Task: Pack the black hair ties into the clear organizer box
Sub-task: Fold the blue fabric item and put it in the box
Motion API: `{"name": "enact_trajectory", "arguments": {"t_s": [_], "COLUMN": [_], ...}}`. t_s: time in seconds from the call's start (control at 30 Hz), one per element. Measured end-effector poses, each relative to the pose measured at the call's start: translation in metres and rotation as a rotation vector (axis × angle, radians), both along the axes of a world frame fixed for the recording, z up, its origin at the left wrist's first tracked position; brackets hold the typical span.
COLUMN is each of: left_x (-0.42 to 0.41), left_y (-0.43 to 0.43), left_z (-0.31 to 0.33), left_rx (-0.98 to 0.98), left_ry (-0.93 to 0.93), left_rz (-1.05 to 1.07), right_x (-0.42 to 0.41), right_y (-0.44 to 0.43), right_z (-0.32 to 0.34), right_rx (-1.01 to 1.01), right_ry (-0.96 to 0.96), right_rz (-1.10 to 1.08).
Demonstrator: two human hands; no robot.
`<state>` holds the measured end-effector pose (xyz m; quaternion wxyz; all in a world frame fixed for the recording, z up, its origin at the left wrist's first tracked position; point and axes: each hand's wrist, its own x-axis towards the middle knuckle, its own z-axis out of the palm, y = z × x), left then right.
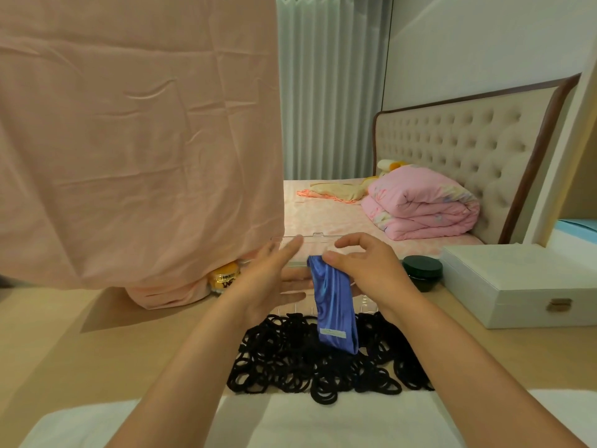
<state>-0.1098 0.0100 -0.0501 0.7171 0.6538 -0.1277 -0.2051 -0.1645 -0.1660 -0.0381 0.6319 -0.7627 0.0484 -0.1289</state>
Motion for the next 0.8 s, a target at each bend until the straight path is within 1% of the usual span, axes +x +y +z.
{"name": "enact_trajectory", "arguments": {"t_s": [0.07,0.13,0.2,0.27,0.33,0.4,0.5,0.53,0.6,0.73,0.8], "left_x": [-0.007,-0.009,-0.009,-0.008,-0.008,-0.011,-0.010,-0.009,-0.008,-0.011,-0.009], "left_y": [-0.002,-0.004,-0.005,-0.006,-0.008,-0.006,0.004,0.007,0.010,0.008,0.006], "left_z": [0.001,0.000,0.001,0.000,0.002,0.005,0.011,0.012,0.012,0.017,0.016], "left_rx": [0.069,0.107,0.227,0.316,0.355,0.435,0.679,0.732,0.748,0.684,0.548], "left_ry": [-0.091,-0.214,-0.354,-0.456,-0.518,-0.578,-0.656,-0.663,-0.655,-0.617,-0.534], "left_rz": [-0.063,-0.026,0.021,0.054,0.080,0.073,-0.032,-0.059,-0.051,0.004,0.008], "right_x": [0.000,0.000,-0.001,-0.002,-0.004,-0.004,-0.003,-0.003,-0.003,-0.006,-0.004], "right_y": [-0.001,-0.002,-0.005,-0.009,-0.013,-0.015,-0.013,-0.012,-0.011,-0.007,-0.006], "right_z": [0.001,0.001,0.002,0.003,0.004,0.002,-0.001,-0.001,0.000,0.004,0.005], "right_rx": [0.001,0.007,0.008,0.011,0.001,-0.063,-0.133,-0.151,-0.211,-0.381,-0.362], "right_ry": [-0.013,-0.016,-0.018,0.007,0.055,0.086,0.100,0.102,0.104,0.053,0.025], "right_rz": [-0.017,-0.008,0.015,0.075,0.172,0.223,0.217,0.217,0.216,0.180,0.184]}}
